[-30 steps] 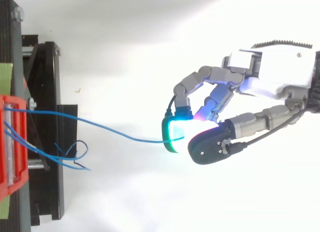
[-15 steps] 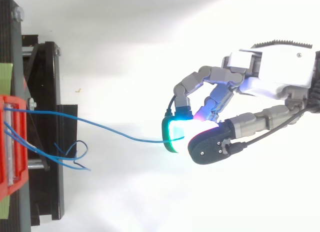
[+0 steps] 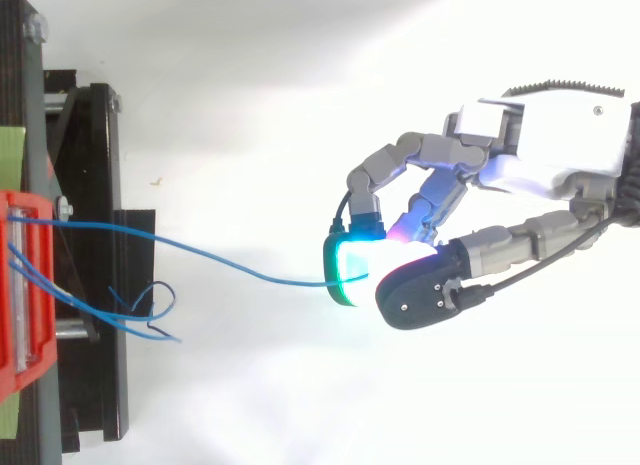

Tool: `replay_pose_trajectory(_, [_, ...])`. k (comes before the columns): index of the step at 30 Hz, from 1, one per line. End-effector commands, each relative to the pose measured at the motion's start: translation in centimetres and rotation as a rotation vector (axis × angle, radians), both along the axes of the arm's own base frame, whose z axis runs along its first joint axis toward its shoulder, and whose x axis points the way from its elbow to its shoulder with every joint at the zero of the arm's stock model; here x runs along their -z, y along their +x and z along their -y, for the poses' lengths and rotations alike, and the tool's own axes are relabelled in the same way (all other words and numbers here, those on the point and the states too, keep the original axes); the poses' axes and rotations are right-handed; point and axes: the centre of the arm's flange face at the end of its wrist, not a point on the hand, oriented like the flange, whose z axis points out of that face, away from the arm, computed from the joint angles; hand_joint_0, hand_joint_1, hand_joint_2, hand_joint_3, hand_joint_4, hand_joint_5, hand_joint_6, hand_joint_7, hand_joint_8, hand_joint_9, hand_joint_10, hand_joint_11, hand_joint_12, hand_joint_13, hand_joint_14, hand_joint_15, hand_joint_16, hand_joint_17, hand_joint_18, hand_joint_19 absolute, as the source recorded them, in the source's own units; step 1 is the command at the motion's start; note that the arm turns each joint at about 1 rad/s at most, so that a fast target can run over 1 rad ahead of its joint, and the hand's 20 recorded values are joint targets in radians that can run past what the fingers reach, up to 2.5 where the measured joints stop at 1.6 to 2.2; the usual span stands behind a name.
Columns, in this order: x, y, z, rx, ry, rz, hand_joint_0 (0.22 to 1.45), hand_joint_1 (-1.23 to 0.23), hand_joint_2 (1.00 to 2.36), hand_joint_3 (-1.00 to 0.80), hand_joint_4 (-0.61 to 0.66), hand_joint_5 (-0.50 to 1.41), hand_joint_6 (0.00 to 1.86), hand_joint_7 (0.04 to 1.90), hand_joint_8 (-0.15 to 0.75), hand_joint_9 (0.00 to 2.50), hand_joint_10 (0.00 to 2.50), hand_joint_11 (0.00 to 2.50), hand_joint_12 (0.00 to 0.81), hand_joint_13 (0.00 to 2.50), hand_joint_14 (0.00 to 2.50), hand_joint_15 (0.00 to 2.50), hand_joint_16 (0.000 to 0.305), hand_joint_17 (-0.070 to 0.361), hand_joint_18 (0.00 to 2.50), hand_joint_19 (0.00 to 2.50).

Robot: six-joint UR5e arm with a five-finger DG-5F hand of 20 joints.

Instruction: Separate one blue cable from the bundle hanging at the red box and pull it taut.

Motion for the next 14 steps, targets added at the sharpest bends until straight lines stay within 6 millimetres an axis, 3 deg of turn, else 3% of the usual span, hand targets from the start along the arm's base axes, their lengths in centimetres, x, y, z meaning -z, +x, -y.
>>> replay_pose_trajectory(1, [0.07,-0.04,0.01,0.000,0.000,-0.002,0.67,-0.74,1.02,-0.04,-0.05,-0.21,0.91,1.25,0.295,1.01,0.02,1.22,0.348,1.10,0.02,1.39,0.040,0.090,0.82,0.87])
replay_pose_trajectory(14, [0.00,0.00,0.00,0.000,0.002,0.000,0.67,-0.74,1.02,-0.04,-0.04,-0.21,0.91,1.26,0.299,1.00,0.02,1.21,0.346,1.10,0.02,1.40,0.041,0.091,0.85,0.89])
